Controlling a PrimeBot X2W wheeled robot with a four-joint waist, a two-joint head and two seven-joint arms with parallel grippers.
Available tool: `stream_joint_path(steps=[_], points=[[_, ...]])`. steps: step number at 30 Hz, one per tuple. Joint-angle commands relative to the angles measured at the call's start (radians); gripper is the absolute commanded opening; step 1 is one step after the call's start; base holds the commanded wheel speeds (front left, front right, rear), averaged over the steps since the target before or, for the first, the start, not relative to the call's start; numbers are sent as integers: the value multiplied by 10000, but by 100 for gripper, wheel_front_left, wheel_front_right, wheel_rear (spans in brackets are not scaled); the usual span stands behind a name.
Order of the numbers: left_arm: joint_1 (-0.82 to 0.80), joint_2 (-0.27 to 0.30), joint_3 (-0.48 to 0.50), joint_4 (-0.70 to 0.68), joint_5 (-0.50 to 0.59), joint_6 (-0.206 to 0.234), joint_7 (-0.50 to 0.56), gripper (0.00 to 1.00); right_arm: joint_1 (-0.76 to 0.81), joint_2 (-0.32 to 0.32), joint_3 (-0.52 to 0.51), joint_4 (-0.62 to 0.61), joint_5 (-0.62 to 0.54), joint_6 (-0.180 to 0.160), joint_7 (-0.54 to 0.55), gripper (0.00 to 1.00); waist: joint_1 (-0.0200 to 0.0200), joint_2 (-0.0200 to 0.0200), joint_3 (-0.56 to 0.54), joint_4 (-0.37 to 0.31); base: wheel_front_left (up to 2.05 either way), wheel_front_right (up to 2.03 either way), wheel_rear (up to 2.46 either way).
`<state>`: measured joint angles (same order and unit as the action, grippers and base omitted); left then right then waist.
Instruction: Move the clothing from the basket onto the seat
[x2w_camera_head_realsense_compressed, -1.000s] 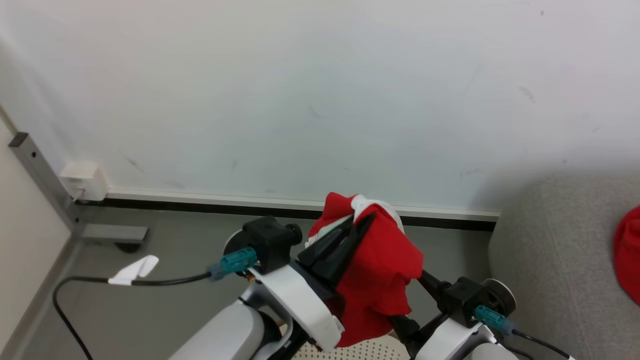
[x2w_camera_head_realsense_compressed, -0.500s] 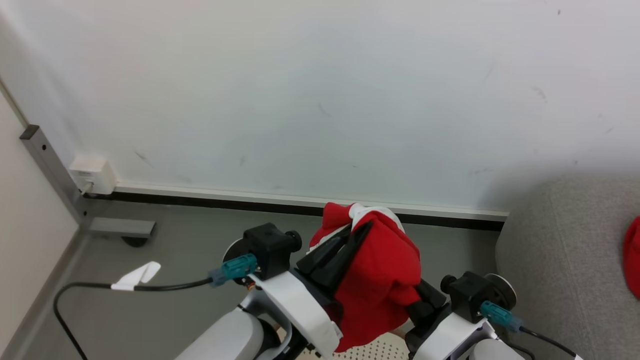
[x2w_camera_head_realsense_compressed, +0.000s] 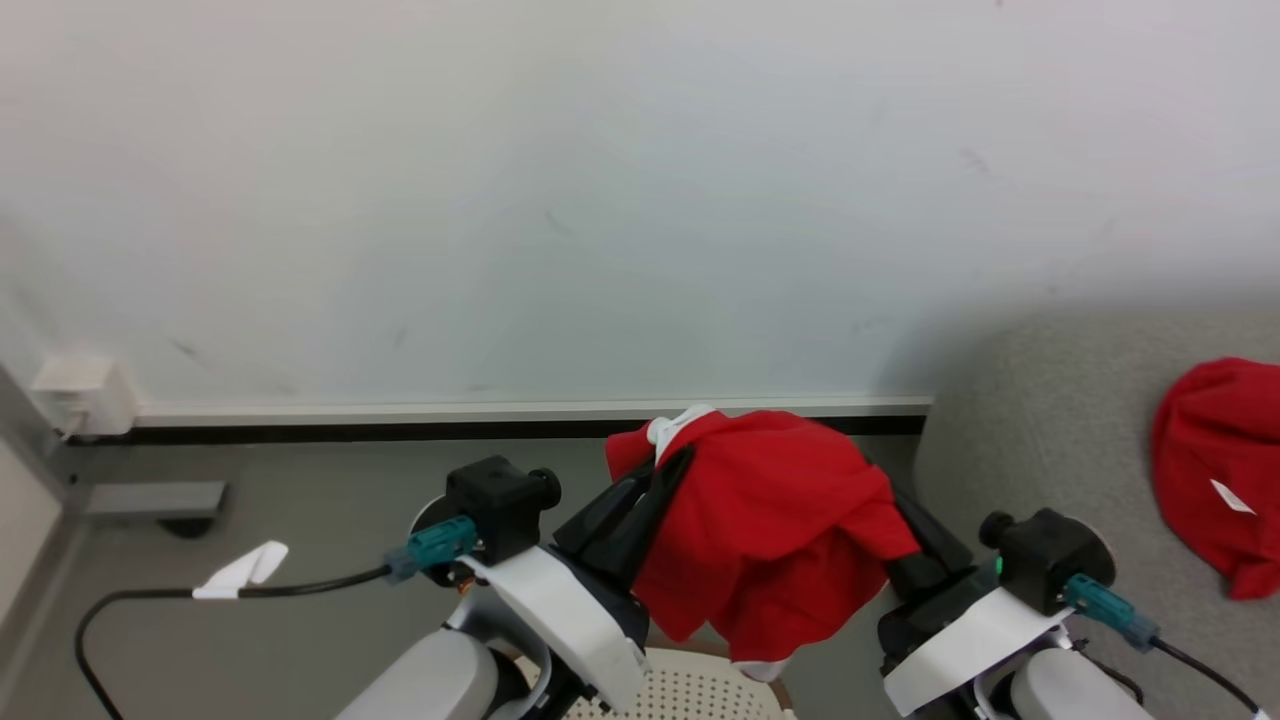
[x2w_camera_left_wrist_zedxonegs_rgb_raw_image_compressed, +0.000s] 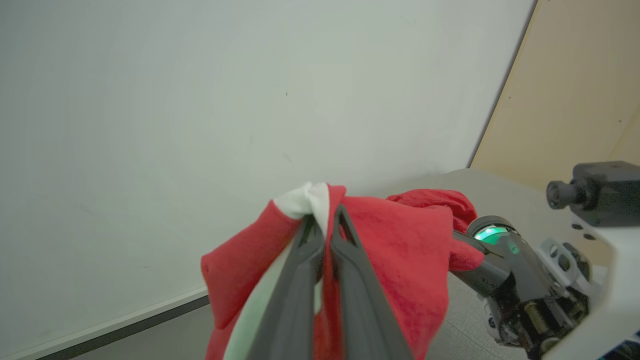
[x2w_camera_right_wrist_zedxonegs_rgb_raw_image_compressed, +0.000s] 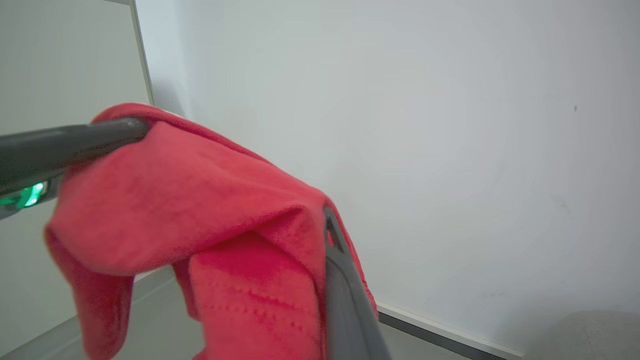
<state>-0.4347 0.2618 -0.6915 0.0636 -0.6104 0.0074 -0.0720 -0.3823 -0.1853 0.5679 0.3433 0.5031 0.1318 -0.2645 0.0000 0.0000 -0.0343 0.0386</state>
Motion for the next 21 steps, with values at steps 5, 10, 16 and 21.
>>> stream_joint_path(steps=[5,10,16,21], points=[[154,18,9,42,-79,105,-92,100,186,-308,-555,-502,-80,-23,6,0,0,0,70,-985,0,0,0],[159,35,-24,-49,-39,146,-93,100,197,-457,-934,-773,-180,-23,6,0,0,0,144,-1666,0,0,0],[168,8,-114,-168,-29,117,-150,100,138,-775,-1687,-1244,-454,-23,6,0,0,0,324,-2725,0,0,0],[81,63,-213,-195,159,120,-186,100,-21,-1118,-2072,-1736,-693,-23,7,0,0,0,528,-3736,0,0,0]])
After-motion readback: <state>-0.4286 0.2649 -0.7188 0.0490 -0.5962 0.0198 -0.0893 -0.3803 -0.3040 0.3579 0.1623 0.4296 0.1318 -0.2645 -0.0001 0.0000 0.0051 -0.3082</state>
